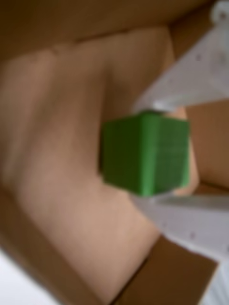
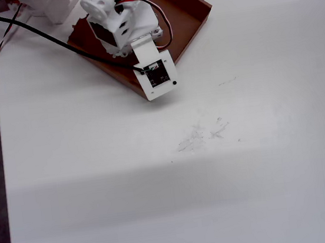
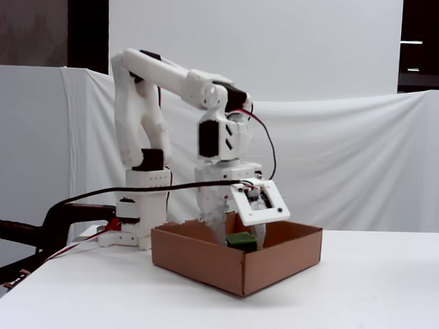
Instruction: Grasp a green cube and put it in a box.
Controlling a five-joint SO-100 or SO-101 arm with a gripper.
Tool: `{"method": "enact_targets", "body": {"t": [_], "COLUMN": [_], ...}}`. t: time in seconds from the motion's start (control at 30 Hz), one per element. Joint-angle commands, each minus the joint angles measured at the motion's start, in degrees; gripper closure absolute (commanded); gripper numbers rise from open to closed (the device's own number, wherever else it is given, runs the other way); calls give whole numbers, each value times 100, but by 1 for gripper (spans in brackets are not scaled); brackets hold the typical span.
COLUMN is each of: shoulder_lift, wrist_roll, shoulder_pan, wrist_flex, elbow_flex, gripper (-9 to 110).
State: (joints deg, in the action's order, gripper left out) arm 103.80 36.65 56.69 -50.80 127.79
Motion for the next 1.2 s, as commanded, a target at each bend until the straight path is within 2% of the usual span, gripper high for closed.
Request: {"method": "enact_targets", "body": {"t": [0.0,0.47,0.57,0.73,1.17], "shoulder_lift": [-53,-220,-185,-149,79], "wrist_roll": [-35,-53,-53,-123,-123], "shoulder_pan": [35,-123,-167,-193,-290], "wrist_flex": [123,-211,-202,-123,-562], "elbow_flex": [-26,-492,-536,-510,-729], "gripper": [89,85,81,67,63]}}
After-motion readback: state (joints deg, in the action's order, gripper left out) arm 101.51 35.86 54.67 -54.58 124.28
